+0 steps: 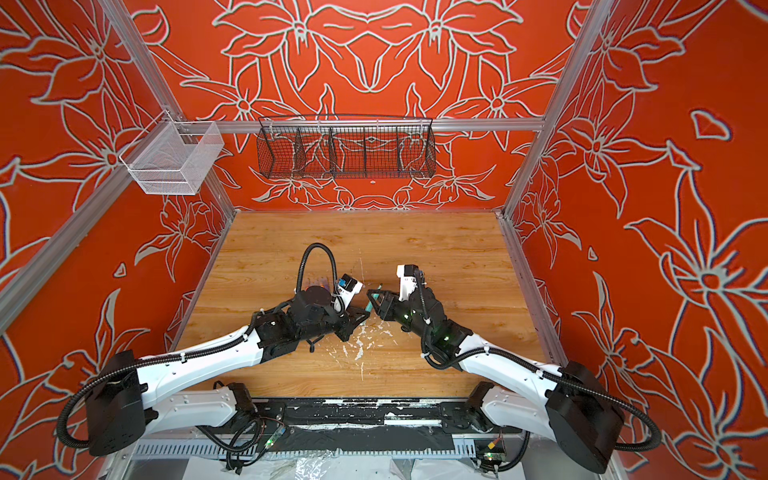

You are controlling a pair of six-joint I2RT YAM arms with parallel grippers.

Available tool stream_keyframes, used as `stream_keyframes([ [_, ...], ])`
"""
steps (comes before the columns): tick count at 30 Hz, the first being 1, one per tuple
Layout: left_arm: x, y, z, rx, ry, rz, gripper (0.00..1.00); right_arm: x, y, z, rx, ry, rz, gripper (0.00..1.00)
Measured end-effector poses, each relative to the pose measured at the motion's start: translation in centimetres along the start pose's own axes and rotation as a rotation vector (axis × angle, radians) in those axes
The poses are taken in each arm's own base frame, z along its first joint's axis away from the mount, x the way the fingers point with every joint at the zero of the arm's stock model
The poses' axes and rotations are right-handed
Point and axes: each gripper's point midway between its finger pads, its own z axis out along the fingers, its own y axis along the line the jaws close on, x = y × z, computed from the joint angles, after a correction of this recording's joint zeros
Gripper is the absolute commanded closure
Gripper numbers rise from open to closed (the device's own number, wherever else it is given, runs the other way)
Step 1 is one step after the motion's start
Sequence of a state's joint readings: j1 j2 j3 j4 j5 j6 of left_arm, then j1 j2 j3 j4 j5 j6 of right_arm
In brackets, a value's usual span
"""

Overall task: Insert the pens into the pen caps
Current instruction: 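Hold the teal marker upright with the left gripper while the right gripper approaches it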

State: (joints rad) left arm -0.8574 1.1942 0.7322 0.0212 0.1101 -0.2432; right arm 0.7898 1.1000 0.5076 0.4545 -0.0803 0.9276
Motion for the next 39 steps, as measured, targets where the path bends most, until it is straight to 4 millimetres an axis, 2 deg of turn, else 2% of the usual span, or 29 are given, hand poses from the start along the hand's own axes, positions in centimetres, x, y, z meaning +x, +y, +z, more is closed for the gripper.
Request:
stream_keyframes([
  [2, 0.1, -0.2, 0.1, 0.01, 0.005, 0.001, 1.0, 0.0, 0.2, 0.0, -0.004, -0.004, 0.002, 0.91],
  [5, 0.2, -0.2, 0.2, 0.012, 0.012, 0.001, 1.0, 0.1, 0.2, 0.0, -0.001, -0.001, -0.004, 1.0],
  [6, 0.1, -0.2, 0.2, 0.012, 0.012, 0.001, 1.0, 0.2, 0.2, 0.0, -0.001, 0.0, -0.003, 1.0],
  [9, 0.3, -0.2, 0.2, 0.01, 0.018, -0.001, 0.85, 0.4, 0.3, 0.1, 0.004, -0.006, -0.006, 1.0],
  [14, 0.4, -0.1, 0.2, 0.01, 0.024, 0.002, 0.79, 1.7, 1.1, 0.2, -0.007, 0.011, -0.017, 1.0],
  [21, -0.2, -0.5, -0.2, 0.027, 0.002, 0.008, 0.8, 2.6, 3.3, 0.3, -0.082, 0.017, -0.01, 1.0],
  [26, -0.4, -0.2, -0.4, 0.013, -0.01, 0.007, 0.85, 2.5, 3.9, 0.5, -0.103, 0.002, 0.0, 1.0],
  [29, -0.6, -0.2, -0.5, 0.015, -0.015, 0.008, 0.92, 2.4, 3.9, 0.5, -0.103, -0.012, 0.0, 1.0],
  [31, -0.6, -0.3, -0.6, 0.019, -0.017, 0.009, 1.0, 2.2, 4.0, 0.3, -0.105, -0.022, 0.0, 1.0],
  [34, -0.8, -0.7, -0.7, 0.035, -0.023, 0.011, 1.0, 1.9, 4.0, -0.1, -0.107, -0.036, -0.003, 0.73],
  [36, -0.9, -0.9, -0.7, 0.043, -0.027, 0.013, 1.0, 1.5, 4.1, -0.8, -0.106, -0.055, -0.011, 0.64],
  [39, -1.0, -1.0, -0.7, 0.048, -0.03, 0.013, 1.0, 0.4, 4.1, -2.5, -0.082, -0.095, -0.036, 0.58],
])
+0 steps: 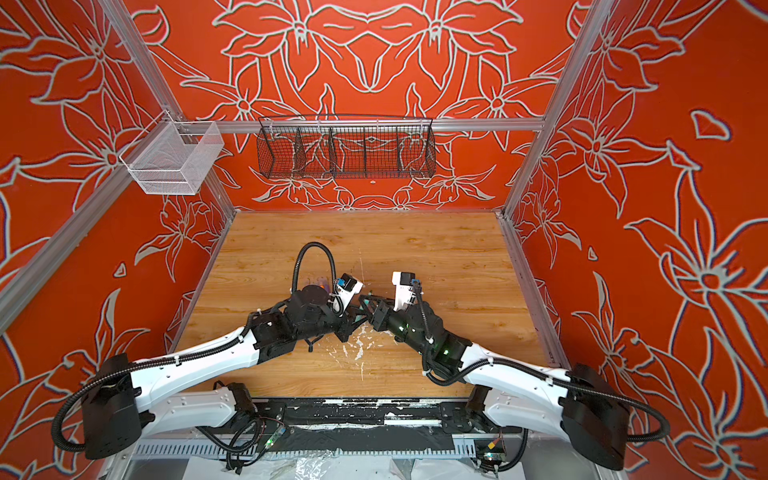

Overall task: Insert the pens into the pen caps
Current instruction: 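Hold the teal marker upright with the left gripper while the right gripper approaches it, then move the right gripper down to the translucent cap on the table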

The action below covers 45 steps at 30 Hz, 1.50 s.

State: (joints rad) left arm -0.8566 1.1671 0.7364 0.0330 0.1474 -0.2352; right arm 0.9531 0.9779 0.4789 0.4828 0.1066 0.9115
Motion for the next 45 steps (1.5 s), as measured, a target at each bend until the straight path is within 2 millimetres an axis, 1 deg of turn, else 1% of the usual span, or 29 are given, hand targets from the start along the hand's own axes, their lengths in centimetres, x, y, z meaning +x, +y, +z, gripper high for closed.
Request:
stream_keyframes([
  [2, 0.0, 0.1, 0.0, -0.007, -0.002, -0.005, 1.0, -1.1, 0.0, -1.4, 0.028, -0.029, -0.024, 0.55],
  [5, -0.2, 0.8, 0.0, -0.044, -0.012, -0.019, 1.0, -2.4, -0.7, -3.8, 0.1, -0.05, -0.067, 0.46],
  [8, 0.0, 2.1, 0.3, -0.113, -0.012, -0.045, 1.0, -2.9, -2.3, -5.7, 0.22, -0.032, -0.115, 0.36],
  [11, 0.5, 4.3, 0.6, -0.239, 0.017, -0.075, 1.0, -2.2, -4.9, -7.3, 0.365, 0.029, -0.158, 0.27],
  [14, 0.4, 5.5, 0.9, -0.313, 0.033, -0.091, 1.0, -0.6, -8.4, -9.2, 0.524, 0.116, -0.196, 0.21],
  [15, 0.4, 5.8, 1.0, -0.327, 0.034, -0.096, 1.0, 0.0, -9.4, -9.8, 0.57, 0.148, -0.209, 0.05],
  [16, 0.4, 6.0, 1.0, -0.339, 0.036, -0.099, 1.0, 0.6, -10.4, -10.4, 0.617, 0.182, -0.22, 0.03],
  [21, 0.9, 6.5, 0.9, -0.367, 0.052, -0.103, 1.0, 2.5, -14.1, -13.1, 0.807, 0.309, -0.272, 0.03],
  [26, 1.1, 6.9, 0.7, -0.392, 0.061, -0.103, 1.0, 3.5, -16.4, -14.7, 0.935, 0.388, -0.279, 0.03],
  [30, 1.1, 7.0, 0.7, -0.4, 0.061, -0.105, 1.0, 3.8, -18.2, -15.1, 1.009, 0.422, -0.218, 0.03],
  [35, 1.2, 7.1, 0.6, -0.404, 0.065, -0.106, 1.0, 5.2, -20.7, -15.8, 1.041, 0.463, -0.096, 0.03],
  [38, 1.3, 7.1, 0.6, -0.405, 0.067, -0.105, 1.0, 5.6, -21.2, -15.9, 1.041, 0.47, -0.064, 0.03],
  [41, 1.3, 7.1, 0.6, -0.406, 0.068, -0.105, 1.0, 5.9, -21.4, -15.4, 1.021, 0.463, -0.039, 0.03],
  [45, 1.3, 7.1, 0.6, -0.406, 0.068, -0.105, 1.0, 6.6, -22.3, -15.3, 1.021, 0.468, -0.009, 0.03],
])
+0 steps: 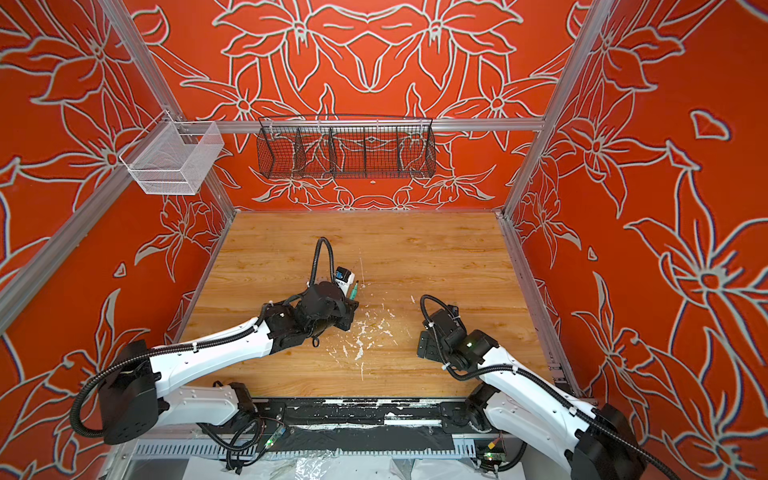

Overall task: Insert the pens into the pen caps
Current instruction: 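Move the right gripper down to the translucent cap on the table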

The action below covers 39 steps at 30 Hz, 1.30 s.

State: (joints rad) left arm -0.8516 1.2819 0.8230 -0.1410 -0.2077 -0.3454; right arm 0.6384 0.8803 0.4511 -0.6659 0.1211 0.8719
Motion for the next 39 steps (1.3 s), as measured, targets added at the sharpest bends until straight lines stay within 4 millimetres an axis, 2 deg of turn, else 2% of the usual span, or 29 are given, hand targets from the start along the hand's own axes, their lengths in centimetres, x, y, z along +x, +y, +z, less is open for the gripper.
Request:
stream_keyframes([
  [13, 0.0, 0.0, 0.0, 0.0, 0.0, 0.0, 1.0, -0.4, 0.2, 1.6, 0.015, 0.0, 0.012, 0.03],
  [22, 0.0, 0.0, 0.0, 0.0, 0.0, 0.0, 1.0, -0.9, 0.0, 2.5, 0.061, -0.011, -0.032, 0.22],
  [28, 0.0, 0.0, 0.0, 0.0, 0.0, -0.001, 1.0, -1.4, -0.3, 2.9, 0.096, -0.035, -0.028, 0.27],
  [33, 0.0, 0.0, 0.0, 0.001, 0.001, -0.008, 1.0, -1.9, -0.6, 3.2, 0.126, -0.056, -0.018, 0.4],
  [39, 0.1, -0.1, 0.0, 0.006, 0.003, -0.012, 1.0, -2.0, -0.8, 3.3, 0.141, -0.063, -0.017, 0.5],
])
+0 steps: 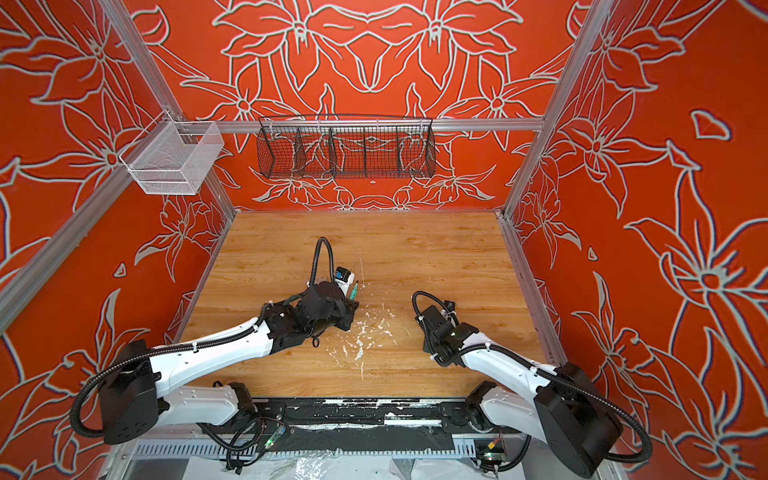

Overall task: Insert the pens into the pen caps
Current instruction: 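Move the right gripper down to the translucent cap on the table, then grasp the translucent cap with the right gripper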

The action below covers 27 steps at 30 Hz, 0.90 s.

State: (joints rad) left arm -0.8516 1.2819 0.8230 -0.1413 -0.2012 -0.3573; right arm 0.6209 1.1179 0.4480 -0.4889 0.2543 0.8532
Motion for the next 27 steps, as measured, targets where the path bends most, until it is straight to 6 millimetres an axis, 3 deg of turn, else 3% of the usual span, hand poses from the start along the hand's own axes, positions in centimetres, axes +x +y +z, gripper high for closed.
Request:
stream_keyframes([
  [12, 0.0, 0.0, 0.0, 0.001, 0.0, 0.0, 1.0, 0.4, 0.5, -0.2, -0.039, 0.021, 0.006, 0.59],
  [27, 0.0, 0.0, 0.0, 0.002, 0.001, -0.002, 1.0, 0.2, 1.1, 0.0, -0.047, 0.026, 0.003, 0.85],
])
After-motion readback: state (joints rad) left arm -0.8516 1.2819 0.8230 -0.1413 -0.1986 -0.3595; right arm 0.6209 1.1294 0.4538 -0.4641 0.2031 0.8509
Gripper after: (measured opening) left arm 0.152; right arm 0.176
